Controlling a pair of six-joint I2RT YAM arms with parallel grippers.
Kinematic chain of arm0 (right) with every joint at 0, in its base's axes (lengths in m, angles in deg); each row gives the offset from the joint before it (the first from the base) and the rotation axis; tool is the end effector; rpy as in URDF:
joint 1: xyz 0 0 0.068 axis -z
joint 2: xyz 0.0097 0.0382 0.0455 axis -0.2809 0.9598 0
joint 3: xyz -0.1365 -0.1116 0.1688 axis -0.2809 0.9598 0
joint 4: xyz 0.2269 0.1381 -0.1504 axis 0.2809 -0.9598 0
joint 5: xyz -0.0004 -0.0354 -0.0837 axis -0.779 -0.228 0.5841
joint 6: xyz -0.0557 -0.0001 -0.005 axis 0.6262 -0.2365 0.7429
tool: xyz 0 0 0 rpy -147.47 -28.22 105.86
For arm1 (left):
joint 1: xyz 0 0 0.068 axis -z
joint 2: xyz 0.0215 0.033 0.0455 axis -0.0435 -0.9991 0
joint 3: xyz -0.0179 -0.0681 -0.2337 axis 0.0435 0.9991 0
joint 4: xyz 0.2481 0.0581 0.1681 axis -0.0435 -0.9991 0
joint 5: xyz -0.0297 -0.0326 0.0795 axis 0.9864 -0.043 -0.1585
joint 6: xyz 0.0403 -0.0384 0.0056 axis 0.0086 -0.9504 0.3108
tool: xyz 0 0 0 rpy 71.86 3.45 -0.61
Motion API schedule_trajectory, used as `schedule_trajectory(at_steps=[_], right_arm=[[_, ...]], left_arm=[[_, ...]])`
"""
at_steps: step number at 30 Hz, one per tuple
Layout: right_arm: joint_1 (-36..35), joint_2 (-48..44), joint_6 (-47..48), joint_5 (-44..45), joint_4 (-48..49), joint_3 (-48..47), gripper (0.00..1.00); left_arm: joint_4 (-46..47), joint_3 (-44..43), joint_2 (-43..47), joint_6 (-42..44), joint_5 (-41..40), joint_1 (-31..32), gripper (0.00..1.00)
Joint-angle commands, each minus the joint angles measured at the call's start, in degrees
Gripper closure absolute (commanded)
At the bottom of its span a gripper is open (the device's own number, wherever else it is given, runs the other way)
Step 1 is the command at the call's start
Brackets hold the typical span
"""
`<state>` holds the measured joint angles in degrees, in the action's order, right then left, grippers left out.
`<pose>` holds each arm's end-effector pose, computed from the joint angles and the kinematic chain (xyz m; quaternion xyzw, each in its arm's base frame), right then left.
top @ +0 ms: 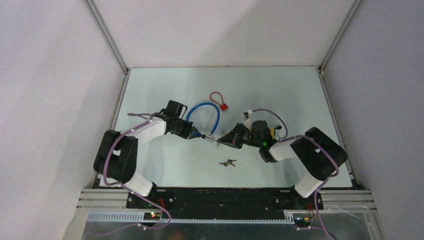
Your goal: Unlock with the key
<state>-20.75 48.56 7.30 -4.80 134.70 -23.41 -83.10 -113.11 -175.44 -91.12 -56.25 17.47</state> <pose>0.2370 0.2023 0.0717 0.0571 0.7869 0.5801 0.2025 0.3038 -0.1212 0.1080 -0.4958 0.8303 -0.2528 0.0289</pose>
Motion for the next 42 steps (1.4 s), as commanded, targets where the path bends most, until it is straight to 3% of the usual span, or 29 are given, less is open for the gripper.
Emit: schedule_trajectory(at_steps=[1,42], right_arm=[[0.13,-1.94,1.05,1.34,2.45,-0.53,1.0],[0.04,0.48,0.88,1.38,2.98,-0.59,1.0]], left_arm=[[1.97,0.03,2.82,-1.33,1.7,0.0,1.0],[2.28,-0.23,3.51,-1.73,2.19,-0.01,1.0]])
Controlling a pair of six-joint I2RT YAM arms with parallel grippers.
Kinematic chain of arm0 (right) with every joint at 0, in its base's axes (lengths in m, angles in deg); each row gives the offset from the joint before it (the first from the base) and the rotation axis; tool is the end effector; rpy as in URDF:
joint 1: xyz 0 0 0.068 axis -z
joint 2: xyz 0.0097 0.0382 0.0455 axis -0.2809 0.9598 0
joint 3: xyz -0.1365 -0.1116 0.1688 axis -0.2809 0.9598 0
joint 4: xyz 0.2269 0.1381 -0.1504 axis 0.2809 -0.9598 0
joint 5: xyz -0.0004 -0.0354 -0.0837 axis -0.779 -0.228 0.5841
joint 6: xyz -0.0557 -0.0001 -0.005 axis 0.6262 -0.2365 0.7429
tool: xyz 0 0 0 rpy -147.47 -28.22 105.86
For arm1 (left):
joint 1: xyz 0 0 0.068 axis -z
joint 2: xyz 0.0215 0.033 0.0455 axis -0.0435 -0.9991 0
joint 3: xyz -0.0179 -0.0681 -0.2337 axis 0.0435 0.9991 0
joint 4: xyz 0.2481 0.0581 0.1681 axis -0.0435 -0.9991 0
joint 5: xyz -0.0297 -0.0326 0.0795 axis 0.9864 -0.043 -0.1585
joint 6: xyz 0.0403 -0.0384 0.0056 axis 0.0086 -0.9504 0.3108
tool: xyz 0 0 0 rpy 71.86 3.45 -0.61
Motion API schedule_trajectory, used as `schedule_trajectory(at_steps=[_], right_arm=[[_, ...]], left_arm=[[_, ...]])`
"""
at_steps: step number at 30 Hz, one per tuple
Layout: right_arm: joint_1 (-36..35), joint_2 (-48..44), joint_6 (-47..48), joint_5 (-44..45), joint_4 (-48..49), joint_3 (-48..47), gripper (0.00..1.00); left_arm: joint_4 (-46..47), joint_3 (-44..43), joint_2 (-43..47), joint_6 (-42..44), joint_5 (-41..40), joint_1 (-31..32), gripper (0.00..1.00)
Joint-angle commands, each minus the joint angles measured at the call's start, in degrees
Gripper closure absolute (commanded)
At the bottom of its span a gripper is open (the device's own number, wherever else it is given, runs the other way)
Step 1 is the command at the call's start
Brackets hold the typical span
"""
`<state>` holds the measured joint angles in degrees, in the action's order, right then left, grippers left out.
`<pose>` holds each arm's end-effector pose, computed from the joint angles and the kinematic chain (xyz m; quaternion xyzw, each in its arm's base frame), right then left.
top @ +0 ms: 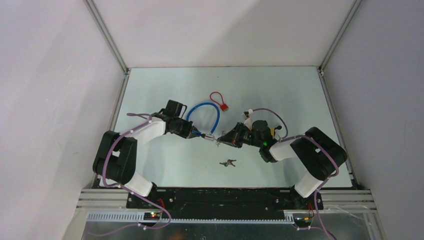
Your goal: Unlock with the key
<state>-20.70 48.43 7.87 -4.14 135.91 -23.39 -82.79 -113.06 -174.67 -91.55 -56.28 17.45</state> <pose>0.2381 0.2022 0.0744 0.0532 0.7814 0.5829 0.2165 0.3042 -0.1212 0.1121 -0.4971 0.8273 -0.2595 0.0337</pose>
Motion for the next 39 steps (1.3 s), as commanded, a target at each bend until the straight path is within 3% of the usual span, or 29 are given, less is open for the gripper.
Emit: schedule_trajectory(at_steps=[1,39], right_arm=[[-0.01,0.66,0.33,0.63,1.65,-0.62,1.0],[0.88,1.01,0.98,1.63,2.47,-0.58,1.0]], left_arm=[[1.99,-0.26,2.78,-1.37,2.21,0.01,1.0],[1.92,0.64,3.5,-0.99,2.38,-0.08,1.0]])
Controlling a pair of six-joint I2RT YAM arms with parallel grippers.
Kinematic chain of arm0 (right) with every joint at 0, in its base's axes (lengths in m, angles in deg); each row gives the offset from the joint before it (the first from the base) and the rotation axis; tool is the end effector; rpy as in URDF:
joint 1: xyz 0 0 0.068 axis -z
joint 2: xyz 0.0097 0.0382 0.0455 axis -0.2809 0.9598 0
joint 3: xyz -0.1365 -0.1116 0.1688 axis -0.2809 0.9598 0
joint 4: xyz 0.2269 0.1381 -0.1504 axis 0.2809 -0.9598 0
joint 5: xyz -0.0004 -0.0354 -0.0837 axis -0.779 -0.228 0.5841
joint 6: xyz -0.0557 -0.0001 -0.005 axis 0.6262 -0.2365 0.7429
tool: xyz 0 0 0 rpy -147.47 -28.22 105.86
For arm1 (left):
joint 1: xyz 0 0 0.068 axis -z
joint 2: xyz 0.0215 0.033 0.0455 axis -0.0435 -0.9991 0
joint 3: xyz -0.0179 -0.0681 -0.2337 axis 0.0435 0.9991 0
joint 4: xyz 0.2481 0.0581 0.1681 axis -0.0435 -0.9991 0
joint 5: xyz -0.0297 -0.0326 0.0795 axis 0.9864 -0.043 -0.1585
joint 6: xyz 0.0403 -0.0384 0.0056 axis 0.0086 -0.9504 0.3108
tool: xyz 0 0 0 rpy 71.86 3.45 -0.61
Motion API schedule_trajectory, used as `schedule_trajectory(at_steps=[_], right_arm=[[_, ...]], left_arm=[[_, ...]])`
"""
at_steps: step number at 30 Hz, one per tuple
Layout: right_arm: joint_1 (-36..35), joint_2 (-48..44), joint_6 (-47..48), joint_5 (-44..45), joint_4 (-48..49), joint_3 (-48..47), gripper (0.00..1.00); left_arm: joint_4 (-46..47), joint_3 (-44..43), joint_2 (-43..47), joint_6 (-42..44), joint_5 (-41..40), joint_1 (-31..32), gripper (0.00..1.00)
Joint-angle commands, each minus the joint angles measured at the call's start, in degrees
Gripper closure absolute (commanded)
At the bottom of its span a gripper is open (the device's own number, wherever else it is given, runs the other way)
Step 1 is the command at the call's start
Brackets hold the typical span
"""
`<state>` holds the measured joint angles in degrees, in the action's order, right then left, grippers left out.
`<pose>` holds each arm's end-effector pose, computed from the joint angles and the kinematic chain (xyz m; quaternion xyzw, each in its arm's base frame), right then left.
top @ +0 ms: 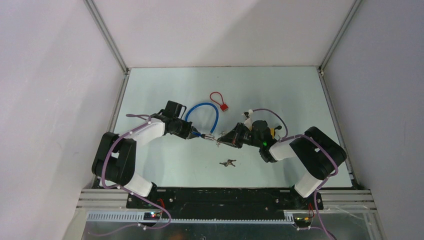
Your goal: Unlock with the key
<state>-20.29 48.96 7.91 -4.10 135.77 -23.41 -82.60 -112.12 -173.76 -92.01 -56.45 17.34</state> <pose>0.2392 0.2003 0.0715 0.0578 0.7842 0.5790 0.2157 0.3012 -0.1193 0.1119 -0.5013 0.8246 -0.2598 0.0349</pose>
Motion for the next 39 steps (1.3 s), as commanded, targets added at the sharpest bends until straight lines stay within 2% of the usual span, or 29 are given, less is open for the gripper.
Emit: schedule_trajectory(at_steps=[1,39], right_arm=[[0.58,0.54,1.01,1.54,2.55,-0.54,1.0],[-1.1,-0.4,1.21,0.21,2.06,-1.32,1.0]], left_arm=[[1.73,-0.31,2.59,-0.53,2.56,0.05,1.0],[1.81,-0.42,2.31,-1.06,1.66,0.03,1.0]])
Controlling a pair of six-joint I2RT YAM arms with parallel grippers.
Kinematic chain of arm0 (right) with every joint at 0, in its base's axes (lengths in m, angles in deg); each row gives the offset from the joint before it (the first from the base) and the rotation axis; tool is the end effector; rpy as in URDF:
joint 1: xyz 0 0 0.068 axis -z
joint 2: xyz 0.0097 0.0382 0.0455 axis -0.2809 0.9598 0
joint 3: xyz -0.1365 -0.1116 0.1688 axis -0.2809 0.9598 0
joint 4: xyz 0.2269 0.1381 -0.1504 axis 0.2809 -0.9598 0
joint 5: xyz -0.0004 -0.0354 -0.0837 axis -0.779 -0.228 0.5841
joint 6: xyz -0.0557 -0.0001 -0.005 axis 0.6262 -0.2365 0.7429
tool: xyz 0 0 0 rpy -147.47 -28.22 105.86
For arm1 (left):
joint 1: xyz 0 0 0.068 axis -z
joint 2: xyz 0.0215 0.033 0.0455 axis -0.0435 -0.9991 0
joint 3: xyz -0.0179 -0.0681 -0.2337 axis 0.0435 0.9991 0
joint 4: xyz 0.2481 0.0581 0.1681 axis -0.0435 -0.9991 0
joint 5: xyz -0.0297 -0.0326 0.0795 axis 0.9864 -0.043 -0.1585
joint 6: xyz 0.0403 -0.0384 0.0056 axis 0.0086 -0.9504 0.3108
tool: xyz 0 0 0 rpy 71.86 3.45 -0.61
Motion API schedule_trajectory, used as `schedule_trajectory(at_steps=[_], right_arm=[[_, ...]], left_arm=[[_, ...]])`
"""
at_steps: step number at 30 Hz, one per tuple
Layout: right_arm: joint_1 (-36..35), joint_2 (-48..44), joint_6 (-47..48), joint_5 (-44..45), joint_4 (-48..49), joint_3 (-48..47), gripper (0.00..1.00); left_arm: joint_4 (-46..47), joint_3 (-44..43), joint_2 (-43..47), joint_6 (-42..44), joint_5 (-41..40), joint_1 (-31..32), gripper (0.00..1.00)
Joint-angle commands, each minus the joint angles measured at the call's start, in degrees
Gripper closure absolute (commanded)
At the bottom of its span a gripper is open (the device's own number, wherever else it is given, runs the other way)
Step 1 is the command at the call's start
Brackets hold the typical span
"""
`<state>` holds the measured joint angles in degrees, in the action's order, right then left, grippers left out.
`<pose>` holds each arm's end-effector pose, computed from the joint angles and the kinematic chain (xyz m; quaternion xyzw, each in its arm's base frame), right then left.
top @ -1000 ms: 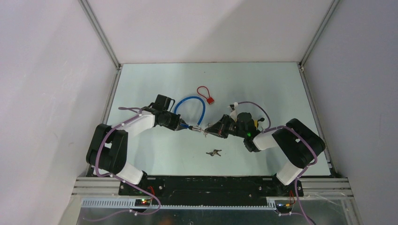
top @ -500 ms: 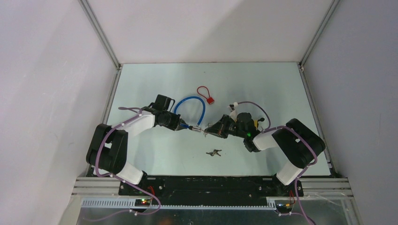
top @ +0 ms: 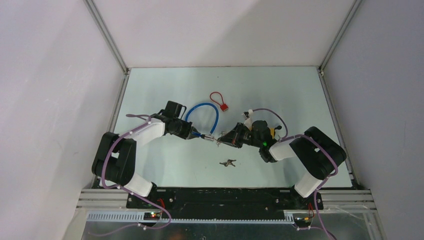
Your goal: Unlock with the key
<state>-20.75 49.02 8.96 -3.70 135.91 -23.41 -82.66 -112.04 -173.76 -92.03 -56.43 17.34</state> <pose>0.2379 0.2021 0.0715 0.0494 0.7846 0.5769 0.2215 0.3008 -0.1192 0.1115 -0.5017 0.8247 -0.2590 0.0340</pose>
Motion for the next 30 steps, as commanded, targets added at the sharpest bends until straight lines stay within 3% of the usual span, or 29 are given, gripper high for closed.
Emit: schedule_trajectory(at_steps=[1,30], right_arm=[[-0.65,-0.47,0.1,-0.32,1.77,-1.32,1.0],[-0.33,-2.33,-0.8,0.41,0.12,-0.53,1.0]], left_arm=[[1.81,-0.47,2.29,-1.04,1.69,0.03,1.0],[1.83,-0.04,2.7,-0.5,2.1,-0.26,1.0]])
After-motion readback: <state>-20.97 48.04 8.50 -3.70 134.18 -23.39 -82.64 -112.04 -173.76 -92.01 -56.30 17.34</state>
